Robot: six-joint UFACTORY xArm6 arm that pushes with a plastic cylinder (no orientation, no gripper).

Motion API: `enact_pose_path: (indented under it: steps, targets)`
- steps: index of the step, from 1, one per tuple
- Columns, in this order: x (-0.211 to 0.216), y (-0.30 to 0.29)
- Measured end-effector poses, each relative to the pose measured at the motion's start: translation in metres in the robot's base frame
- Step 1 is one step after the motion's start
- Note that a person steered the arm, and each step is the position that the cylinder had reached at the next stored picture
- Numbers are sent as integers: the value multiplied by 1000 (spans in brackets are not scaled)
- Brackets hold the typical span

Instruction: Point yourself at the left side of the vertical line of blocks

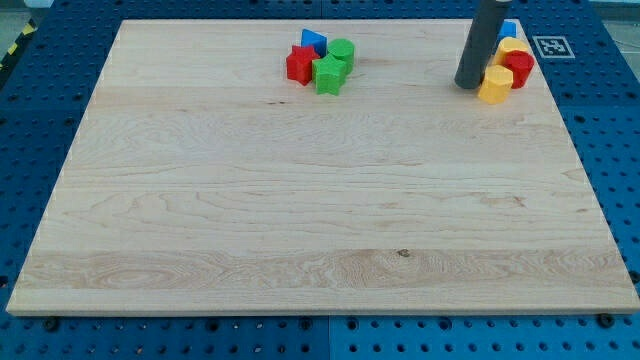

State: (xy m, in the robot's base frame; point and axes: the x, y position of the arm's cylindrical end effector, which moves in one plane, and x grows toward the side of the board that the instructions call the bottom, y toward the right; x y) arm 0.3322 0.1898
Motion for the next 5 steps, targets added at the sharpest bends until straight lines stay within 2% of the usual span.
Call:
enact_pose_path:
  steps: [5]
  targets:
    - [9,14]
